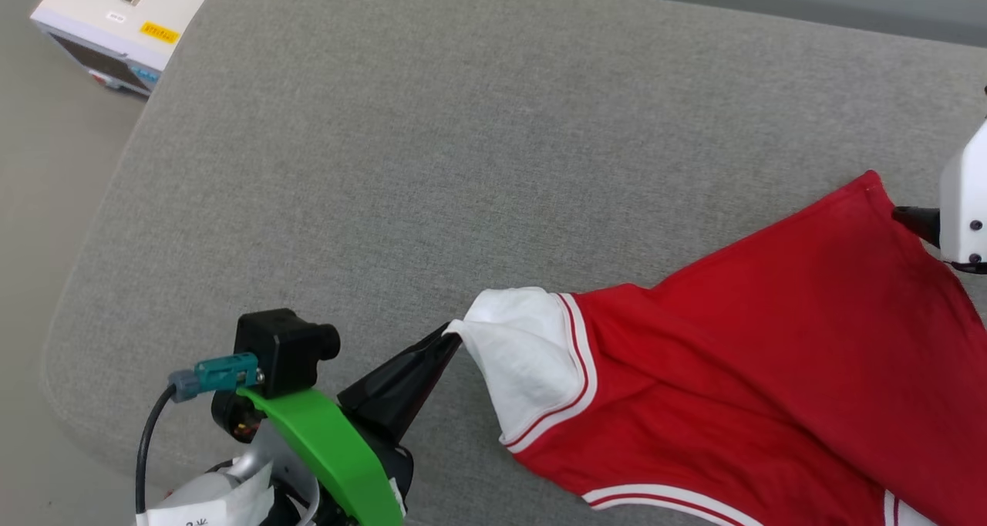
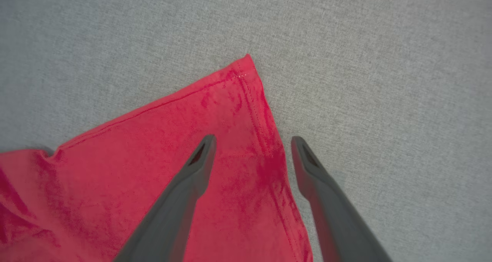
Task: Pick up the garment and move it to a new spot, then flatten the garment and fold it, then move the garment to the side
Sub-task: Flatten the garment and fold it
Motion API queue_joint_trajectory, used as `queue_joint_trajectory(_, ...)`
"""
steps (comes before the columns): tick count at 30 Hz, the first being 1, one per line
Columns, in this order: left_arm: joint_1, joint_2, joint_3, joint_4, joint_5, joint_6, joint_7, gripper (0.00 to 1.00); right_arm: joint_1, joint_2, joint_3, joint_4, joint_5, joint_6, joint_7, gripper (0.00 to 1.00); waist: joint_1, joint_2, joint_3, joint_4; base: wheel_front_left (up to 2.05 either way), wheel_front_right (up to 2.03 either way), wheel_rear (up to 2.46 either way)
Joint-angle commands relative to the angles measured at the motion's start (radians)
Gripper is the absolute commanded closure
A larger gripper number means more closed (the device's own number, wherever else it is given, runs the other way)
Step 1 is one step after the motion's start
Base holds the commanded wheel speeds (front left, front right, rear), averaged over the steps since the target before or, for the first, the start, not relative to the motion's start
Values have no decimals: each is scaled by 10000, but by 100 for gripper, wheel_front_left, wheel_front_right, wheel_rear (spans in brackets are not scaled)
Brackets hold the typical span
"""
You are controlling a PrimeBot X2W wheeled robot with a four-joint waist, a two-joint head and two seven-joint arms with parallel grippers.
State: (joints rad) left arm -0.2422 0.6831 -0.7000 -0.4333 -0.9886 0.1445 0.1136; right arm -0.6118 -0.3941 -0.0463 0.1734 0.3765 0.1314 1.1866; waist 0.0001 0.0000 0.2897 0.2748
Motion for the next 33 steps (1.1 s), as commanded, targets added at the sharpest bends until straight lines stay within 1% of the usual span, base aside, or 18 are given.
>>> queue_joint_trajectory(1, -219, -117, 8, 27, 71, -73, -96, 100, -273, -110, 26, 188, -162, -7, -76, 0, -1, 0, 758, 709, 0, 0, 0)
queue_joint_trajectory(6, -369, -311, -38, 244, 90, -272, -245, 100, -694, -284, 124, 884, -425, -7, -159, 0, -1, 0, 1091, 991, 0, 0, 0)
queue_joint_trajectory(11, -571, -418, 39, 513, 54, -469, -387, 100, -621, -477, 325, 1403, -474, -7, 53, 0, -1, 0, 1238, 1243, 0, 0, 0)
queue_joint_trajectory(14, -644, -430, 54, 591, 77, -527, -427, 100, -365, -447, 274, 1712, -358, -7, 655, 0, -1, 0, 1263, 1335, 0, 0, 0)
queue_joint_trajectory(19, -683, -447, 93, 600, 86, -540, -499, 100, 105, -588, 554, 1460, -24, -7, 1313, 0, -1, 0, 1280, 1421, 0, 0, 0)
queue_joint_trajectory(20, -684, -451, 91, 608, 86, -542, -504, 100, 168, -615, 549, 1431, -27, -7, 1382, 66, -1, 0, 1274, 1427, 0, 0, 0)
queue_joint_trajectory(21, -683, -454, 80, 622, 90, -546, -503, 100, 241, -631, 487, 1416, -102, -7, 1465, 100, -1, 0, 1258, 1431, 0, 0, 0)
queue_joint_trajectory(23, -684, -460, 56, 648, 88, -553, -490, 100, 327, -584, 417, 1312, -158, -7, 1548, 100, -1, 0, 1214, 1435, 0, 0, 0)
queue_joint_trajectory(27, -673, -456, 77, 706, 60, -523, -497, 100, 187, -261, 79, 1079, -111, -7, 955, 100, -1, 0, 1067, 1380, 0, 0, 0)
queue_joint_trajectory(33, -642, -350, 152, 740, 92, -428, -521, 100, -85, -260, -75, 1080, -113, -7, -618, 100, -1, 0, 515, 1165, 0, 0, 0)
